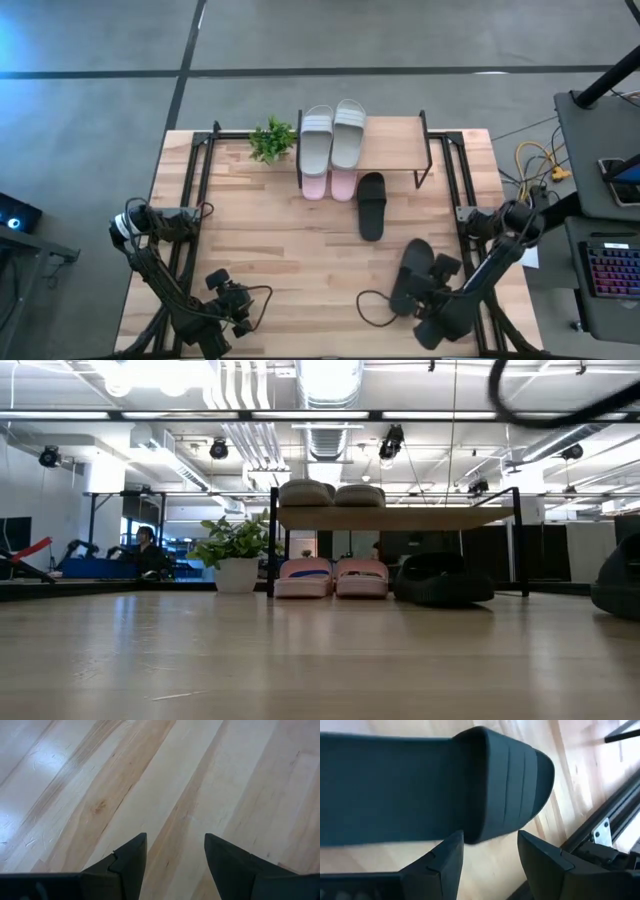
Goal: Pick and place slides into the shelf
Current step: Put the bottom black slides under the shelf
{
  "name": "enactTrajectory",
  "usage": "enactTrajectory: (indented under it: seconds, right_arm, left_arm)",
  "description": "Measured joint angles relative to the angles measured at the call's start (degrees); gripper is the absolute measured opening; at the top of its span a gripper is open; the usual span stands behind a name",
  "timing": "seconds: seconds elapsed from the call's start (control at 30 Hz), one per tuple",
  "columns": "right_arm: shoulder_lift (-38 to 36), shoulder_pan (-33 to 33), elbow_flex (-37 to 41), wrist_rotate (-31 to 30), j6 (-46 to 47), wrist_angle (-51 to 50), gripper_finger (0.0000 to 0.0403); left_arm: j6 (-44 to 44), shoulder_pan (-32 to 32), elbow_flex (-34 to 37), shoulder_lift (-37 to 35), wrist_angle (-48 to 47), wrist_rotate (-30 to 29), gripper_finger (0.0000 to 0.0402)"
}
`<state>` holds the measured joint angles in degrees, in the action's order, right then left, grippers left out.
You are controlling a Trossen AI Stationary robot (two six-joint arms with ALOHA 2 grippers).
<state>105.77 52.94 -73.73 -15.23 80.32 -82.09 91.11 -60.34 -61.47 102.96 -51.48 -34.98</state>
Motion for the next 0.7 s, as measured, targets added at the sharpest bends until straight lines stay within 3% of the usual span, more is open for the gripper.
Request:
enactTrajectory:
  seconds: [0.37, 0.7]
  right_arm:
    - [2.89, -6.02, 2.75, -5.42, -1.88, 0.12, 0.0166]
    - [2.13, -12.24, 8.01, -8.21, -15.74, 0.41, 0.0020]
  left_arm:
    - [0.00, 0.00, -0.03, 0.00, 0.02, 0.00, 0.0184]
    - [0.01, 0.00, -0.07, 0.00, 0.10, 0.02, 0.0184]
